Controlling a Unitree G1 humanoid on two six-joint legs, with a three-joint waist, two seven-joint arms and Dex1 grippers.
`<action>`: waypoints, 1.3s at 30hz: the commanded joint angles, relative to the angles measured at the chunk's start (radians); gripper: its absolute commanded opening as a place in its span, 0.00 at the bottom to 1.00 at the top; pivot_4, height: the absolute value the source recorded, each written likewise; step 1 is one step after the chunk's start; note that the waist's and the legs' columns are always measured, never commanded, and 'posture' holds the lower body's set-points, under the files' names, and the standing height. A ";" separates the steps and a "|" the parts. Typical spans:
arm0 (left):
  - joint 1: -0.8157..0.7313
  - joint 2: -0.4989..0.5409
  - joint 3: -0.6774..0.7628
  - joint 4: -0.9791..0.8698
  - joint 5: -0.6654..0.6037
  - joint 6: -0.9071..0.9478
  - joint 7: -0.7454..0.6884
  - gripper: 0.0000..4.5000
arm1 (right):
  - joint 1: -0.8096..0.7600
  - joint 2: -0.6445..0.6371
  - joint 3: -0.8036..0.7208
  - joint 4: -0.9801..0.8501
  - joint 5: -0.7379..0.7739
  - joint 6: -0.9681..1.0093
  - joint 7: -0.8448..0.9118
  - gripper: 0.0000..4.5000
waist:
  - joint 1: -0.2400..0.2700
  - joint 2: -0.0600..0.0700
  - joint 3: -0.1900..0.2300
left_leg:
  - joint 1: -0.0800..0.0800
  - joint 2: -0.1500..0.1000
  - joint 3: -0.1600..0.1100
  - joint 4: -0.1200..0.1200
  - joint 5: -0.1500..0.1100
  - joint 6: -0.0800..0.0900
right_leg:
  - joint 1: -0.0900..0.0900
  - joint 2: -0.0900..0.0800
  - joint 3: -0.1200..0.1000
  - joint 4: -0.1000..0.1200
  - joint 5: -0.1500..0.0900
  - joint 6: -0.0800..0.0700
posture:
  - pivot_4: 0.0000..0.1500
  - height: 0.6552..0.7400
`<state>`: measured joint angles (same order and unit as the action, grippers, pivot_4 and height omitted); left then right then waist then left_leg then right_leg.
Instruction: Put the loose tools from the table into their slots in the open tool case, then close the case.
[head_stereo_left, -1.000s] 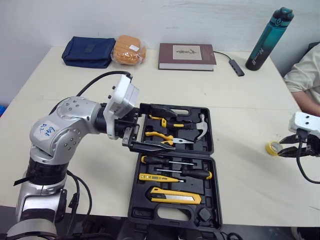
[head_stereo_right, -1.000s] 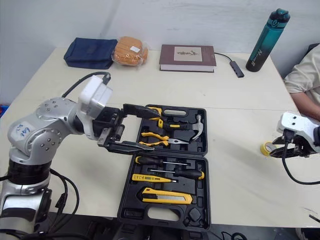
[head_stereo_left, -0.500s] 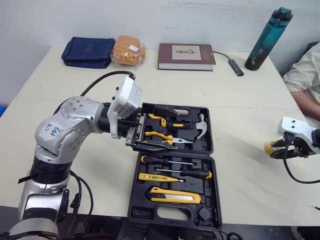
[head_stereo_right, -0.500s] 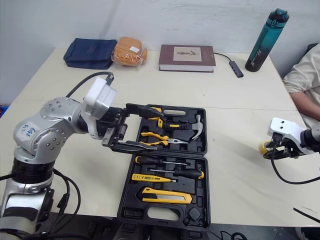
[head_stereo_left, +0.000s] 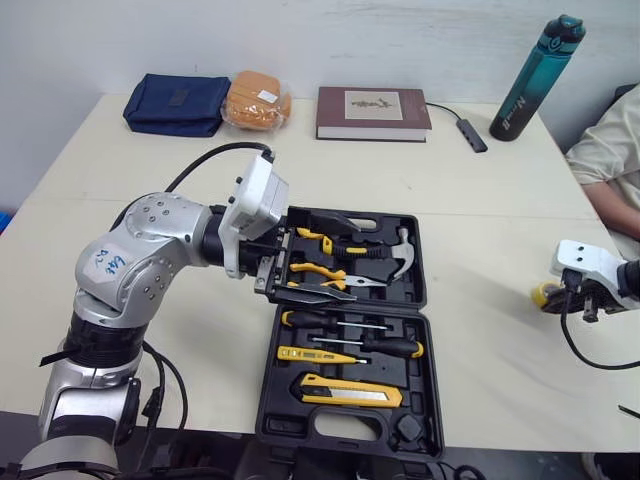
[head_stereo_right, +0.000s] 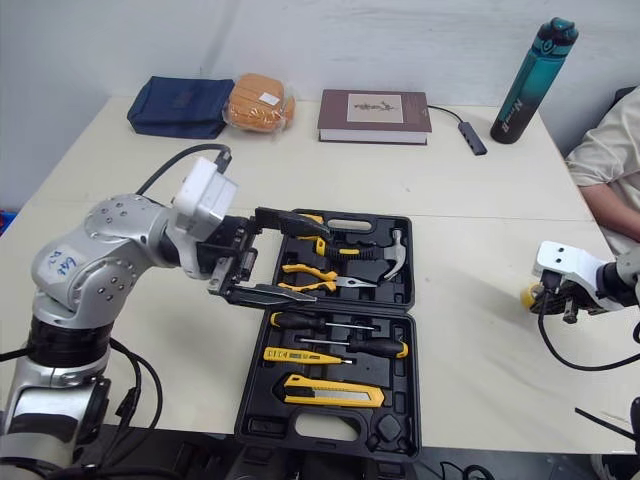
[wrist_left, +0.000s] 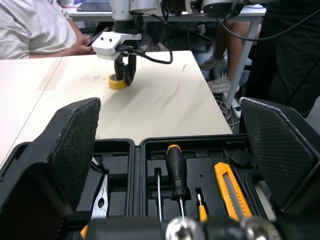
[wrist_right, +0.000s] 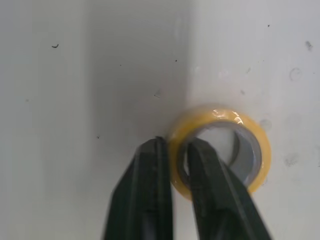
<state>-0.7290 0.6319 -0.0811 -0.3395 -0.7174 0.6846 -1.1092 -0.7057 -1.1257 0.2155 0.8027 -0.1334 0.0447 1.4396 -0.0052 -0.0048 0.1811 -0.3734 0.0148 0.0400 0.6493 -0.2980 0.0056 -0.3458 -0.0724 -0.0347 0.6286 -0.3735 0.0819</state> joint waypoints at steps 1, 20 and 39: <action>-0.005 -0.006 0.003 -0.014 0.000 -0.018 -0.006 1.00 | 0.010 -0.035 -0.055 -0.043 0.034 -0.006 0.016 0.00 | 0.001 0.000 0.000 | 0.000 0.000 0.000 0.000 0.000 0.000 | 0.000 0.000 0.000 0.000 0.000 0.000 | 1.00 1.00; 0.175 0.082 -0.086 -0.126 0.073 -0.115 -0.130 1.00 | 0.819 -0.039 -0.482 -1.574 0.668 0.524 -0.037 0.00 | 0.005 -0.001 0.000 | 0.002 0.001 -0.004 0.000 -0.003 0.001 | 0.006 0.000 -0.001 -0.003 0.002 0.003 | 1.00 1.00; 0.302 0.156 -0.117 -0.160 0.166 -0.247 -0.206 1.00 | 0.837 -0.024 -0.172 -1.559 0.483 0.334 -0.132 0.00 | 0.003 -0.001 0.000 | 0.002 0.001 -0.003 0.000 -0.003 0.002 | 0.005 -0.001 -0.001 -0.003 0.001 0.002 | 1.00 1.00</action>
<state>-0.4198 0.7801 -0.2142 -0.4643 -0.5396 0.4346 -1.3185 0.1290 -1.1535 0.0391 -0.7437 0.3526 0.4011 1.3062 -0.0022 -0.0060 0.1813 -0.3715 0.0155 0.0368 0.6490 -0.3012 0.0075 -0.3414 -0.0731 -0.0353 0.6258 -0.3726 0.0836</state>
